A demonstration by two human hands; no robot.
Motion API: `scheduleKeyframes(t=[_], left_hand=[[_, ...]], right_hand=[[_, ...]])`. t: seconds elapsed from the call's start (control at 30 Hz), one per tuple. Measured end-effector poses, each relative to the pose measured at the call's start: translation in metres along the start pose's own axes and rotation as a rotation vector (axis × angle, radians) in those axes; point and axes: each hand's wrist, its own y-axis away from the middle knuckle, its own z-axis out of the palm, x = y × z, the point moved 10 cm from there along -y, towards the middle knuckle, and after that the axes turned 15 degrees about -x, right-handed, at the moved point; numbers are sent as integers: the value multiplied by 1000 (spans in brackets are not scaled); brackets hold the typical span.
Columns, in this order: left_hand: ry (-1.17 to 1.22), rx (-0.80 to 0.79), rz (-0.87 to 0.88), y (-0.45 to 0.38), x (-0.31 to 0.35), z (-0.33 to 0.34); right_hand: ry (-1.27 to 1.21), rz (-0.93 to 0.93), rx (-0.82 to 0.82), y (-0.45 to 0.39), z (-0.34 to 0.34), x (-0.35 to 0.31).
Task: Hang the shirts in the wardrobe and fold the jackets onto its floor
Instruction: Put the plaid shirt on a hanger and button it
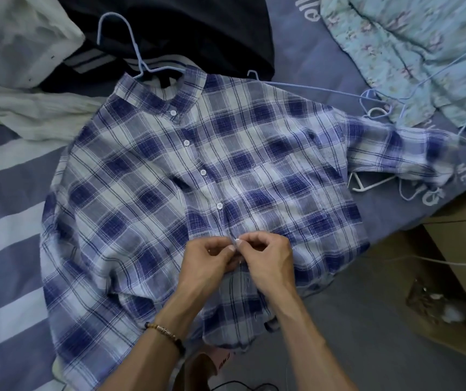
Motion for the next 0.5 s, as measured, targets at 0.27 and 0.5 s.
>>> scheduleKeyframes(t=[0.27, 0.5], left_hand=[[61, 0, -49, -4, -1, -4], [-93, 59, -21, -3, 6, -12]], right_hand=[[113, -87, -121, 4, 6, -7], [114, -82, -98, -2, 4, -4]])
